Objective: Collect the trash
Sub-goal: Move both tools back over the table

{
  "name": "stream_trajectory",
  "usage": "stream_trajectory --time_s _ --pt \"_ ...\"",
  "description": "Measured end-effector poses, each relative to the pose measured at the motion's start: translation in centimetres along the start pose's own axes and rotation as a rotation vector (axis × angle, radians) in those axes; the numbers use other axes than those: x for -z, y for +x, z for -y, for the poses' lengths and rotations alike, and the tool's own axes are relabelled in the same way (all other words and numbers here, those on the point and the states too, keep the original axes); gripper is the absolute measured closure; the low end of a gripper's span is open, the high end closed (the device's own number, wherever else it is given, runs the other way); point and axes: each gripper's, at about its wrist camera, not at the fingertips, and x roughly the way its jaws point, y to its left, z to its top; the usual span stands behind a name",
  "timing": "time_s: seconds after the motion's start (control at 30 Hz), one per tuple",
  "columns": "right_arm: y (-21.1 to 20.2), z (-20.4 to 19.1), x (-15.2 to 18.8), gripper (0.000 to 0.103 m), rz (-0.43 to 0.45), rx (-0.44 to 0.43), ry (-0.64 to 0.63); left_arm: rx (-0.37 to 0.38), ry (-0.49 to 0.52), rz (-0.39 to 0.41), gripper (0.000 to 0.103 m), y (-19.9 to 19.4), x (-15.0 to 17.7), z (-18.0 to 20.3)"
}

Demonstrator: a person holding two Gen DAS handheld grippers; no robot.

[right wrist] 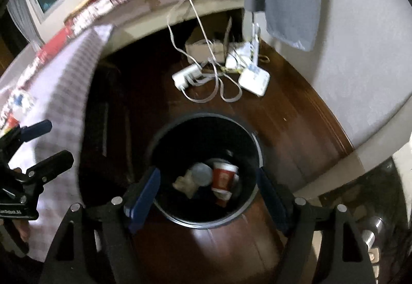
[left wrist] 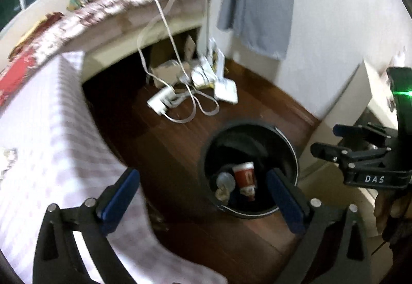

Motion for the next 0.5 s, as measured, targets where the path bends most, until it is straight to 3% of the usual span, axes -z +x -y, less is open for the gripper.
stream_trajectory --time_s 0.2,0.5 --pt "-1.6 -6.3 -2.0 0.004 0.049 -0.052 -0.094 -0.07 -0.072 0.073 0.002 -3.1 -0.2 -4.5" --pt "-2.3 -15.8 -3.8 0.0 0.072 -0.081 -0.283 -0.182 -0.186 0.144 0.002 -7.7 2.6 -11.6"
